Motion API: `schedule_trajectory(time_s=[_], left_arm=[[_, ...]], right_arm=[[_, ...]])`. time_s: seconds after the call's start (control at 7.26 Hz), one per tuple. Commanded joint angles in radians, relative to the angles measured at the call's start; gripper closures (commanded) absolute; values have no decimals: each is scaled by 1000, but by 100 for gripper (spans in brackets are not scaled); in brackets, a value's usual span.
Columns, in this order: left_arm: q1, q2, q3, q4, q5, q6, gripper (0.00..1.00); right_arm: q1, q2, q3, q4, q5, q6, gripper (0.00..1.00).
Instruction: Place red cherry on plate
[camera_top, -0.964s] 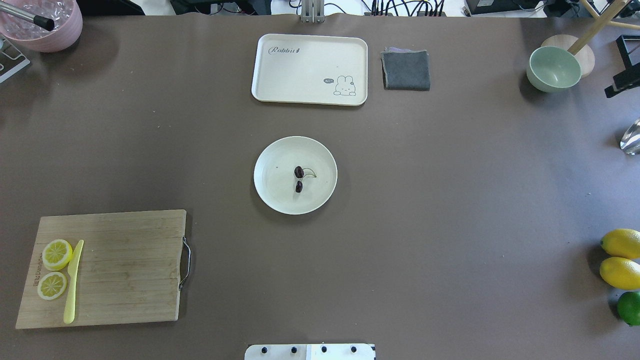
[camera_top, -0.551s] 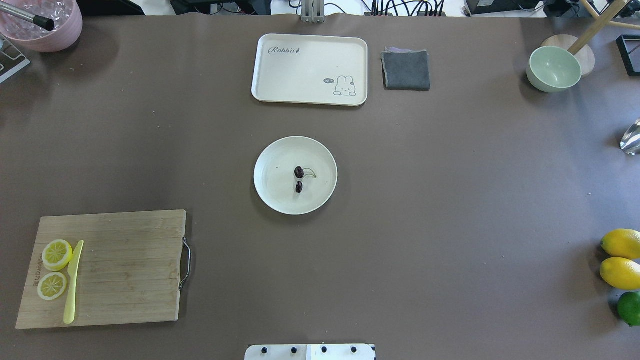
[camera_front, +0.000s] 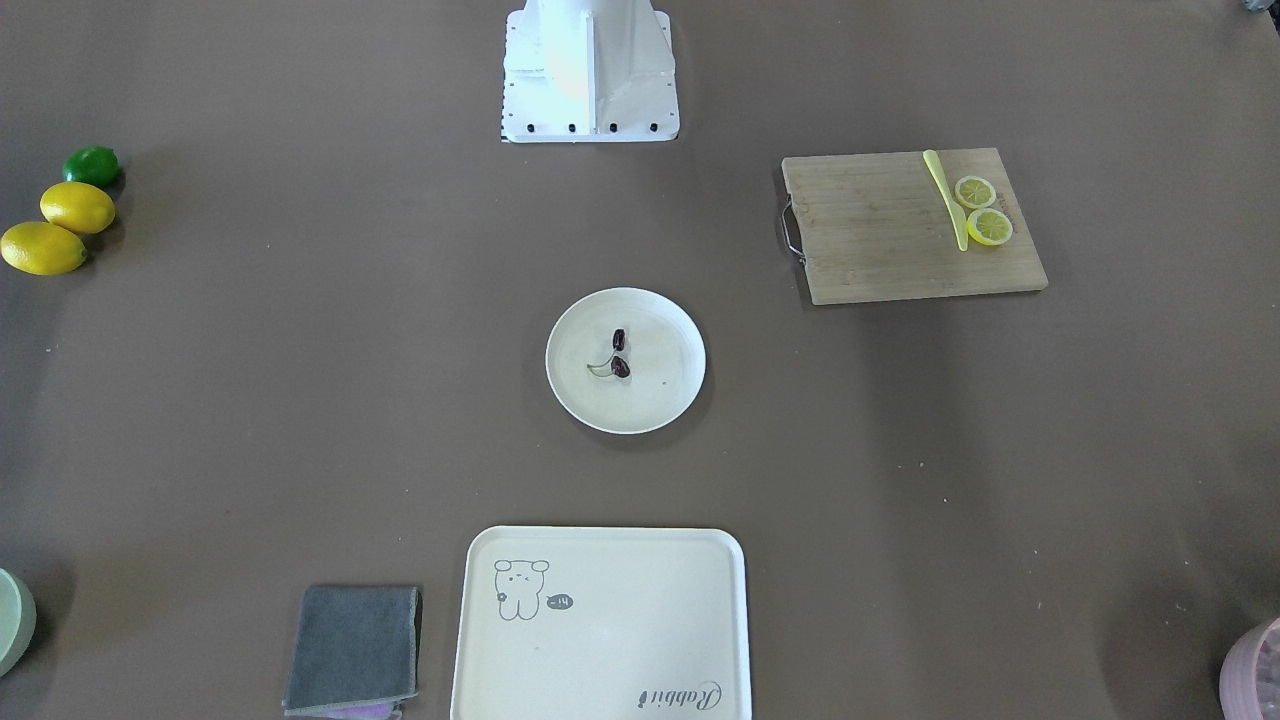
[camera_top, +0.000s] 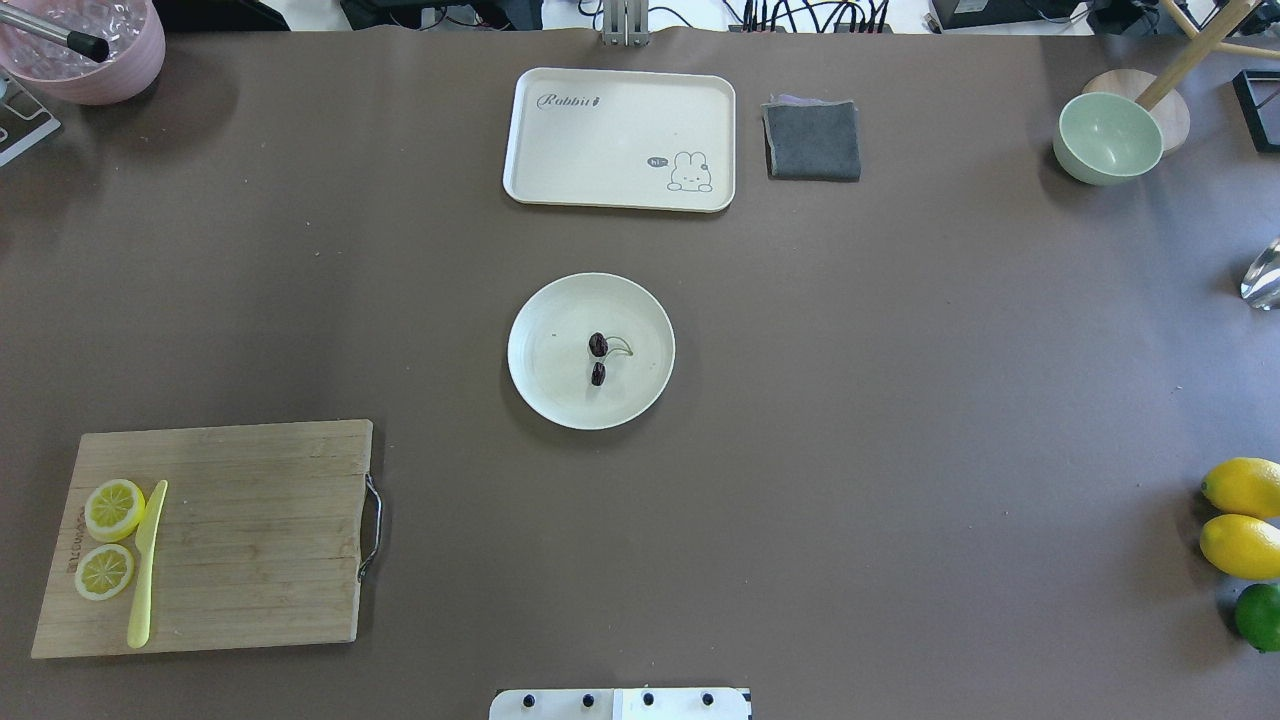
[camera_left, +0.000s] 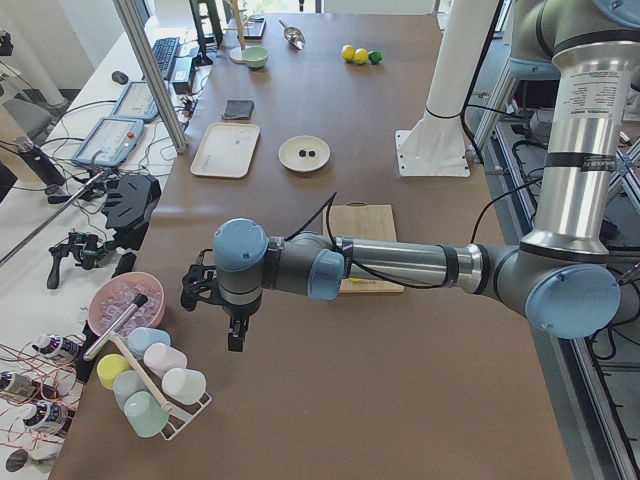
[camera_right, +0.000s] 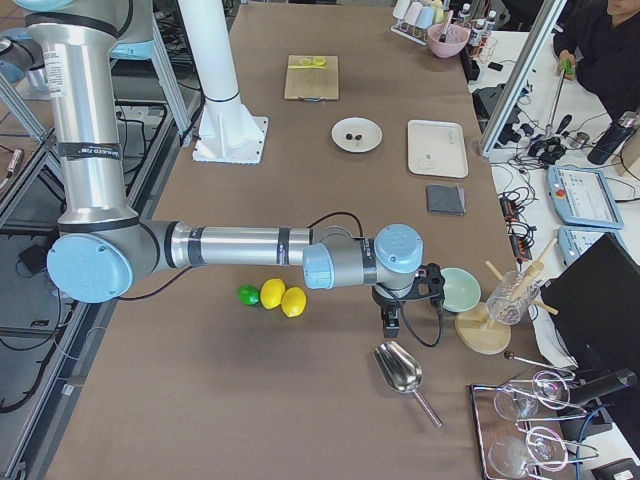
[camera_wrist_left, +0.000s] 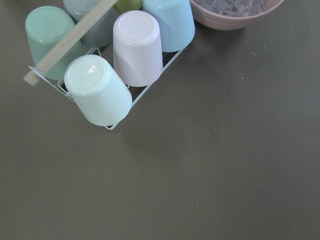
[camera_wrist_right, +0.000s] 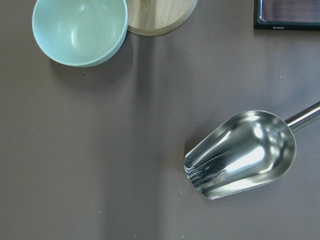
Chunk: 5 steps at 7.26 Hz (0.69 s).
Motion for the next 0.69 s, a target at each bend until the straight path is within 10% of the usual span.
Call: schedule_trajectory(time_s=[0.0, 0.55], left_arm=[[5, 0, 3, -2, -1, -3, 2], [5, 0, -2, -2, -1, -1, 2]], right_arm=[[-3, 85, 23, -150, -6, 6, 0], [-5, 73, 23, -149, -44, 8, 0]])
